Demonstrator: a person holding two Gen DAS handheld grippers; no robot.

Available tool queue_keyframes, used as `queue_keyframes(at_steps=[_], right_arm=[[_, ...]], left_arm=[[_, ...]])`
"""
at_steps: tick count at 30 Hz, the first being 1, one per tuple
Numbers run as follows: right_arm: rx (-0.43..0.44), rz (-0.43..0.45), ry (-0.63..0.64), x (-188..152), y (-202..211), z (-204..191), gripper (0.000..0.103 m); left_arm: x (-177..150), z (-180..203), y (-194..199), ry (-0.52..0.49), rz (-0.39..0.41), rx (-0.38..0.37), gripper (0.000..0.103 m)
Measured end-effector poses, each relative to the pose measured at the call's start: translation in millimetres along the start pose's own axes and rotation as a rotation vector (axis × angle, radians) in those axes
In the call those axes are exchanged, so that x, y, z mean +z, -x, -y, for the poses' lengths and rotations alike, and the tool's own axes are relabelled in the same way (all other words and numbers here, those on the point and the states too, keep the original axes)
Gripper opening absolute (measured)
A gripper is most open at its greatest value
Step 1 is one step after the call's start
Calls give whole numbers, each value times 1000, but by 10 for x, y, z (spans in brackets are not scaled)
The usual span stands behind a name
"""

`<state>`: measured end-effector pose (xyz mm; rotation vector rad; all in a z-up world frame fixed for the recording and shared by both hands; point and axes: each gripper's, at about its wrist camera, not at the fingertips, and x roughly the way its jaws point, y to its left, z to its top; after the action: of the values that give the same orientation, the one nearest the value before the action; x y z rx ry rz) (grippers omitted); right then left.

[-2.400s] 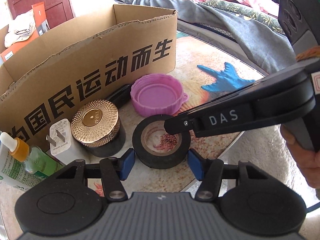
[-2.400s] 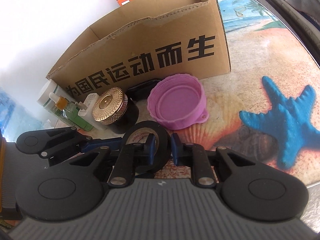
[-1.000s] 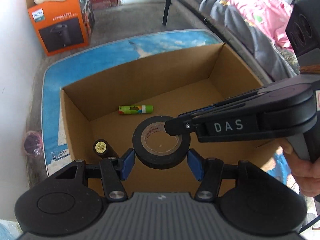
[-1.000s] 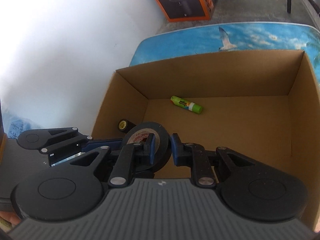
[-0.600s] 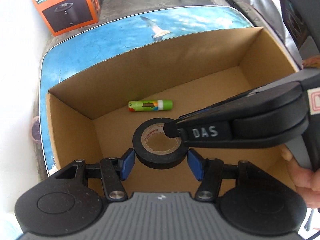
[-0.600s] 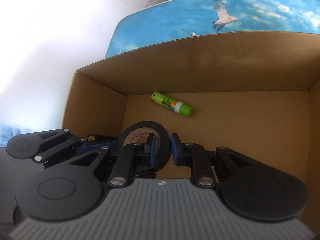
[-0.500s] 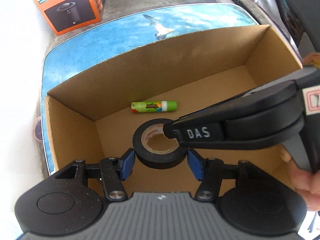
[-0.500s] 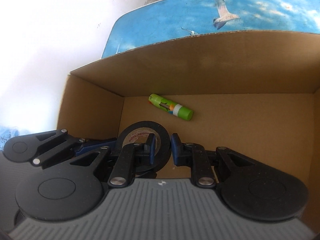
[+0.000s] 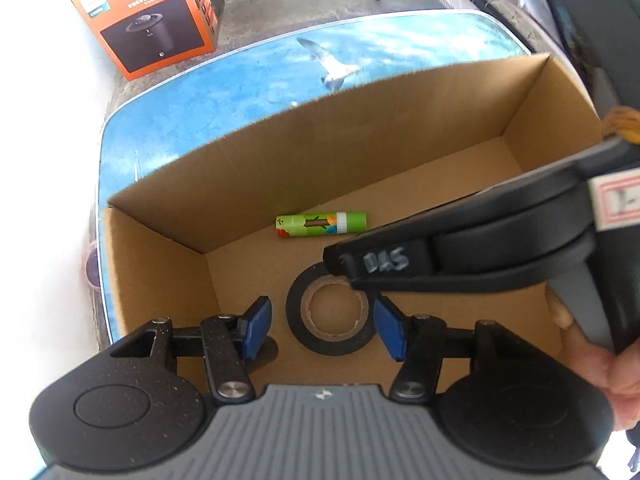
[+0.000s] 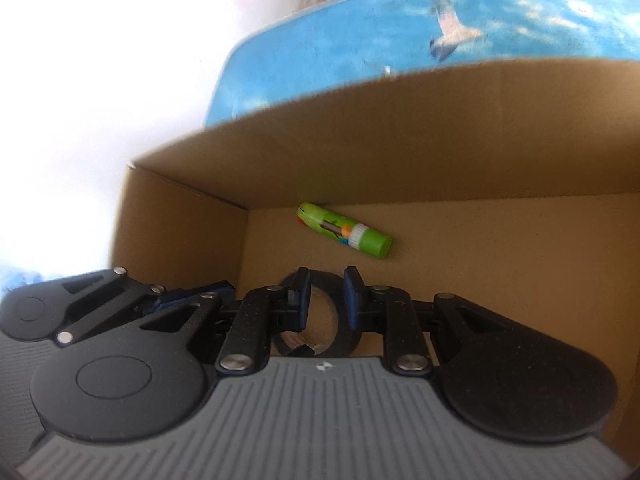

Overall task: Organize rigid objects
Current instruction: 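Carry the tape roll into the box and open the right gripper, then move the right gripper to the pink bowl and grasp its rim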

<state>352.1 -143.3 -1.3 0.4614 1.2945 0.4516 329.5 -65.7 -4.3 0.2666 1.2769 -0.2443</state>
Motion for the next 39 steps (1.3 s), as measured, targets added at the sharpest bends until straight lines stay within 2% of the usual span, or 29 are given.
queue_keyframes(at_steps=[5,8,14,16,19,23,28,30,33,39], right_arm=[[82,117,-22,-116,561,7,18],[127,194,-2,-332,991,-26,18],[176,350,69,-1091,1859,-36,18],[171,401,79,-1380,2048,-2,18],[158,478,71,-1898,2265,142,20],[73,533,37,-2515,2253,343,26],[-43,513,-17,-3027,1928,556,27],[-73,504,-25,-3101,1820,619,28],[-128,490,-15,-3093,1637,668,30],[-160,469,21,-2976,1501,747,35]], left_arm=[[-115,-2,356,9,71,-33,59],[-266,22,677,-7,131,-53,60],[-694,158,1242,-52,260,-96,63],[-876,250,1367,-67,305,-104,63],[-1222,453,1458,-78,377,-132,69],[-1679,781,1381,-106,434,-135,73],[-2085,1123,1153,-155,446,-206,75],[-2181,1277,1029,-188,444,-219,75],[-2231,1502,827,-237,432,-200,75],[-2220,1864,497,-296,458,-65,75]])
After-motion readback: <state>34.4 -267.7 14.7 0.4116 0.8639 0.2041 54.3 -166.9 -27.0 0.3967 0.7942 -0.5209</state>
